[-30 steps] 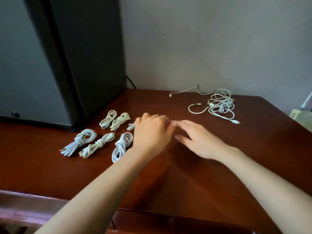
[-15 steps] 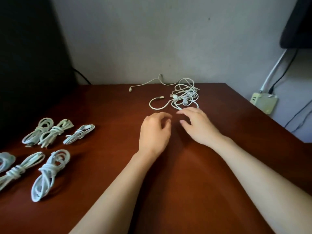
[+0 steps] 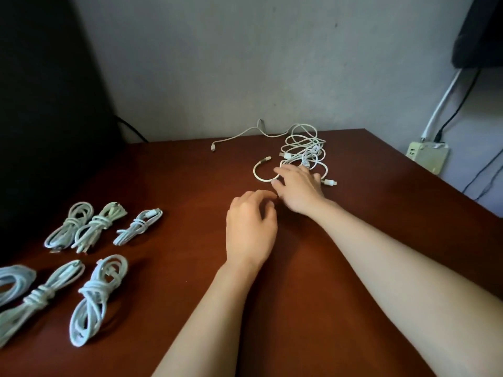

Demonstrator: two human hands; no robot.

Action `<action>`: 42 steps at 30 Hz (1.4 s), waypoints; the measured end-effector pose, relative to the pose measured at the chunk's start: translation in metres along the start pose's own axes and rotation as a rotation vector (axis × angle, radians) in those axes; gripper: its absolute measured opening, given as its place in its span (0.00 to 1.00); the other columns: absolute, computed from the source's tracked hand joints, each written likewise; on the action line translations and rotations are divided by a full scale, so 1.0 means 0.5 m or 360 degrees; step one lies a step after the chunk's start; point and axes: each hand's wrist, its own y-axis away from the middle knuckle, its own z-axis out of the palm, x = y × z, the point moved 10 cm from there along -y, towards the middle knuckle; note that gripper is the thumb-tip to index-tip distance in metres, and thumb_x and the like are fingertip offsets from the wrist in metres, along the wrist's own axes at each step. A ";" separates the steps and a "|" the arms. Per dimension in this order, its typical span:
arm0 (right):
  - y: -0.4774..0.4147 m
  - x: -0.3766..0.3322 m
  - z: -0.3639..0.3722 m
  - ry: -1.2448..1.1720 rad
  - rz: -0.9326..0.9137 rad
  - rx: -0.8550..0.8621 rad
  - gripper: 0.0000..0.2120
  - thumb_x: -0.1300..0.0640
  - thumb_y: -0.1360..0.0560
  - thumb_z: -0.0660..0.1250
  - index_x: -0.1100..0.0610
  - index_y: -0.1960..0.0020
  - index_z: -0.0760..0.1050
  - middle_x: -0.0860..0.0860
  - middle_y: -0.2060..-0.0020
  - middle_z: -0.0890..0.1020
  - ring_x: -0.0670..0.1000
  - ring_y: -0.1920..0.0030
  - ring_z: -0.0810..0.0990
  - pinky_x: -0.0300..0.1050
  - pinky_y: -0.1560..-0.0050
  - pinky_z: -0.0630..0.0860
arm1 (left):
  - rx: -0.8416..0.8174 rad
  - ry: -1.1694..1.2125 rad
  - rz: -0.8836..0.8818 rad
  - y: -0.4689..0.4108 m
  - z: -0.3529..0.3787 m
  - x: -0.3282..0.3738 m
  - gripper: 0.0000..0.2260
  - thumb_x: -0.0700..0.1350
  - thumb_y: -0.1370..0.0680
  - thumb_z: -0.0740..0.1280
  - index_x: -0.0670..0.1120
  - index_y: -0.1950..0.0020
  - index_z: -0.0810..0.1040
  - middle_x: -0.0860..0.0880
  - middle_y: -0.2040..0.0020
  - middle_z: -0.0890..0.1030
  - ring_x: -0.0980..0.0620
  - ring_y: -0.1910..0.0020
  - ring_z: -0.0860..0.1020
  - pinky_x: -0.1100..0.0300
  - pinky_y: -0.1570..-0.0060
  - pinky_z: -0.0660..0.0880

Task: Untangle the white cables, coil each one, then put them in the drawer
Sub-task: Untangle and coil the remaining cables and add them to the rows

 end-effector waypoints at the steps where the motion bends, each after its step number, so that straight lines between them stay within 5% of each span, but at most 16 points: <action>1: 0.007 0.008 -0.018 -0.0174 -0.0005 0.0108 0.19 0.51 0.19 0.57 0.53 0.29 0.68 0.49 0.27 0.66 0.53 0.28 0.62 0.53 0.32 0.58 | 0.0023 0.0035 -0.0020 0.000 -0.006 -0.003 0.09 0.38 0.23 0.63 0.46 0.47 0.81 0.50 0.52 0.81 0.48 0.52 0.76 0.55 0.45 0.70; 5: 0.059 0.027 -0.108 -0.0626 -0.0217 0.0515 0.15 0.63 0.21 0.60 0.63 0.36 0.75 0.56 0.34 0.74 0.55 0.33 0.72 0.39 0.34 0.62 | 0.0151 0.0154 -0.0032 0.005 -0.026 0.003 0.10 0.37 0.22 0.64 0.45 0.44 0.80 0.50 0.50 0.79 0.49 0.50 0.76 0.55 0.44 0.72; 11: 0.173 0.025 -0.216 -0.0847 -0.0453 0.1019 0.14 0.68 0.24 0.60 0.63 0.45 0.81 0.55 0.45 0.81 0.41 0.44 0.75 0.24 0.43 0.66 | 0.0075 0.0438 -0.0185 0.008 -0.008 0.009 0.11 0.45 0.18 0.60 0.48 0.39 0.78 0.56 0.45 0.76 0.66 0.51 0.73 0.79 0.51 0.65; 16: 0.238 -0.043 -0.229 -0.0796 -0.0809 0.1044 0.13 0.72 0.26 0.61 0.63 0.48 0.81 0.55 0.48 0.82 0.45 0.49 0.79 0.35 0.44 0.74 | -0.0146 0.1017 -0.0596 0.014 0.050 -0.024 0.19 0.53 0.17 0.53 0.46 0.43 0.80 0.50 0.45 0.83 0.54 0.44 0.79 0.55 0.37 0.72; 20: 0.287 -0.116 -0.196 -0.0557 -0.1239 0.0869 0.11 0.70 0.27 0.62 0.64 0.51 0.81 0.57 0.51 0.83 0.53 0.49 0.80 0.43 0.42 0.74 | -0.0359 0.1564 -0.0850 0.021 0.080 -0.025 0.24 0.56 0.18 0.52 0.43 0.57 0.81 0.46 0.60 0.84 0.51 0.54 0.82 0.58 0.49 0.76; 22: 0.301 -0.139 -0.187 -0.0520 -0.1369 0.0799 0.09 0.70 0.29 0.63 0.64 0.54 0.82 0.56 0.53 0.83 0.55 0.51 0.81 0.44 0.44 0.75 | -0.0500 0.1756 -0.0936 0.024 0.086 -0.020 0.21 0.53 0.18 0.54 0.40 0.56 0.80 0.44 0.61 0.82 0.50 0.56 0.81 0.59 0.53 0.76; 25: 0.315 -0.160 -0.176 -0.0446 -0.1488 0.0703 0.08 0.69 0.30 0.63 0.63 0.58 0.81 0.55 0.56 0.83 0.54 0.53 0.81 0.46 0.45 0.75 | -0.0456 0.1640 -0.0935 0.016 0.070 -0.041 0.15 0.48 0.19 0.57 0.41 0.54 0.80 0.42 0.56 0.81 0.45 0.52 0.80 0.54 0.47 0.75; 29: 0.290 -0.140 -0.164 -0.0660 -0.1255 0.0453 0.08 0.58 0.26 0.61 0.59 0.50 0.75 0.50 0.58 0.81 0.48 0.59 0.78 0.41 0.53 0.76 | -0.0129 0.1224 -0.0693 -0.008 0.007 -0.056 0.12 0.54 0.28 0.64 0.48 0.62 0.82 0.42 0.58 0.79 0.40 0.50 0.77 0.45 0.42 0.72; 34: 0.226 -0.072 -0.129 -0.0612 -0.0766 0.0352 0.12 0.52 0.22 0.61 0.52 0.39 0.69 0.46 0.46 0.78 0.46 0.56 0.78 0.52 0.53 0.77 | -0.0017 0.1476 -0.0371 -0.031 -0.027 -0.027 0.12 0.50 0.27 0.63 0.50 0.67 0.80 0.54 0.35 0.76 0.53 0.30 0.69 0.50 0.28 0.62; 38: 0.197 -0.038 -0.090 -0.0641 -0.0567 0.0206 0.22 0.54 0.21 0.61 0.50 0.28 0.61 0.42 0.44 0.74 0.44 0.52 0.78 0.51 0.47 0.76 | -0.0234 0.2098 -0.0288 -0.031 -0.022 0.023 0.10 0.48 0.22 0.58 0.45 0.62 0.68 0.50 0.45 0.83 0.52 0.35 0.75 0.58 0.35 0.67; 42: 0.178 -0.017 -0.072 -0.0760 -0.0438 0.0205 0.27 0.55 0.22 0.63 0.49 0.25 0.59 0.41 0.47 0.76 0.45 0.50 0.79 0.50 0.44 0.75 | -0.0302 0.2432 -0.0383 -0.028 -0.024 0.041 0.11 0.49 0.21 0.55 0.46 0.62 0.66 0.50 0.61 0.82 0.48 0.51 0.83 0.51 0.36 0.70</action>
